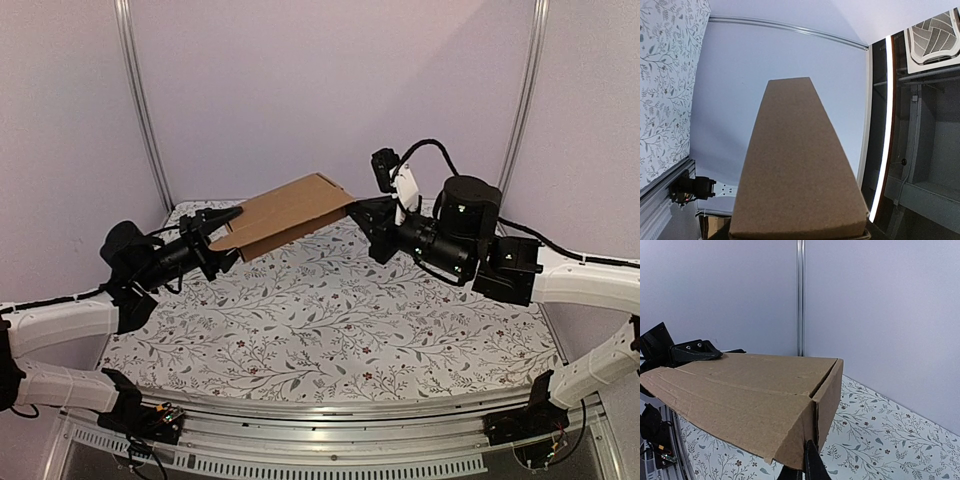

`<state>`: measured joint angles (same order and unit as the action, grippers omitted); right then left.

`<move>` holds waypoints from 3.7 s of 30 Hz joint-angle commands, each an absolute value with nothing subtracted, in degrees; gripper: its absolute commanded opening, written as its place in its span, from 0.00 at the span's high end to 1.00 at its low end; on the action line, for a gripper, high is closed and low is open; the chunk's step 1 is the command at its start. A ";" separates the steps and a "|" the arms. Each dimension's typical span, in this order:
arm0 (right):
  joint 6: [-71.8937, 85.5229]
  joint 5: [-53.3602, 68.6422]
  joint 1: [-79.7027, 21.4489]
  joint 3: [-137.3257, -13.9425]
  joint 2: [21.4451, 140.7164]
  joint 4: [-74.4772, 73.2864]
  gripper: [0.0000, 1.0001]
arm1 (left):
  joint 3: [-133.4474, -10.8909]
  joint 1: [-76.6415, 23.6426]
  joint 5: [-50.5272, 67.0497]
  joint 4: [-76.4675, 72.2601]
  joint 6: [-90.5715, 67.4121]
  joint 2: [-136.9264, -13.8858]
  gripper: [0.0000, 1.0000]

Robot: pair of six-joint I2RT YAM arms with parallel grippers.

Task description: Fold the paper box

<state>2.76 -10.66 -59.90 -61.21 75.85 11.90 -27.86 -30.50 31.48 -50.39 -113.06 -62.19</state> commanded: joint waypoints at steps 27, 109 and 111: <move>-19.36 -14.11 -59.69 -51.01 65.10 2.70 0.13 | -27.37 -31.89 37.31 -54.92 -114.32 -61.86 1.00; -77.18 -2.40 -68.61 -52.78 67.81 1.32 0.60 | -21.39 -31.74 55.92 -50.74 -116.51 -63.71 0.56; -76.02 -2.87 -68.62 -52.78 67.32 0.33 0.60 | -22.04 -31.73 55.60 -45.72 -113.66 -61.94 0.51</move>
<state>-78.26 0.47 -68.38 -53.71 68.62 -0.80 -22.00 -31.14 54.96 -53.47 -114.69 -65.06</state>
